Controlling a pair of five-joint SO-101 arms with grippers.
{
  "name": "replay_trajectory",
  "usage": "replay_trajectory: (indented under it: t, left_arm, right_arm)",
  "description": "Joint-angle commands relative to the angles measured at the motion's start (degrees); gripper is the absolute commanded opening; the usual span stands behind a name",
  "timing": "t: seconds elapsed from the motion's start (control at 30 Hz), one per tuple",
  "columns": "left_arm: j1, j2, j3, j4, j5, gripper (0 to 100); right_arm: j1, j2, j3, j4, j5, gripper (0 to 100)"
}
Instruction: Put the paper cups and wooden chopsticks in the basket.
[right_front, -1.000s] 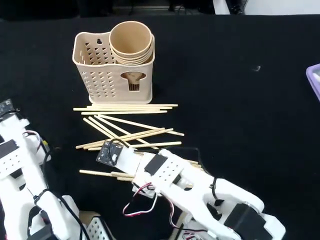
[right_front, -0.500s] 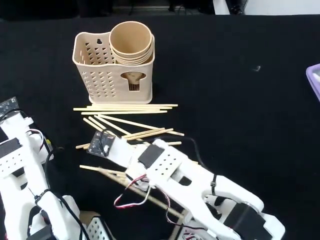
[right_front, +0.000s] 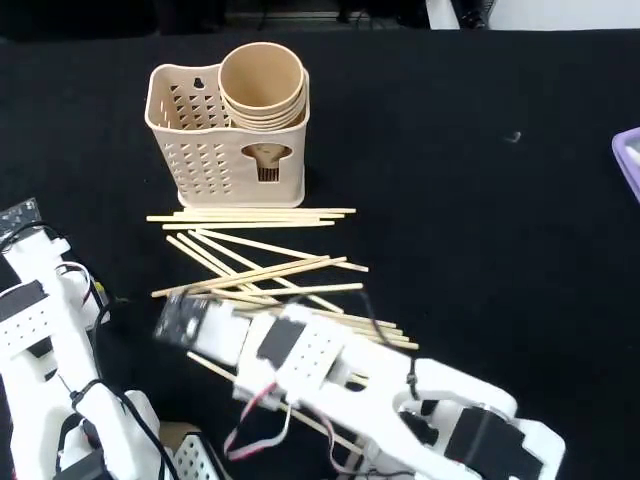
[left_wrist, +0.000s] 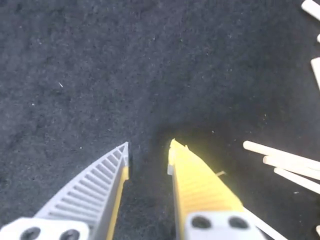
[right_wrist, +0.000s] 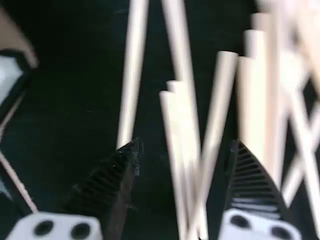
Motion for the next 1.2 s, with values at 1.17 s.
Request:
replay_trajectory:
  t: [1.17]
  left_arm:
    - [0.31,-1.14,-0.57,-0.62,-0.35,13]
  right_arm:
    - [8.35,10.07,-5.76,-4.22,-0.53,0.7]
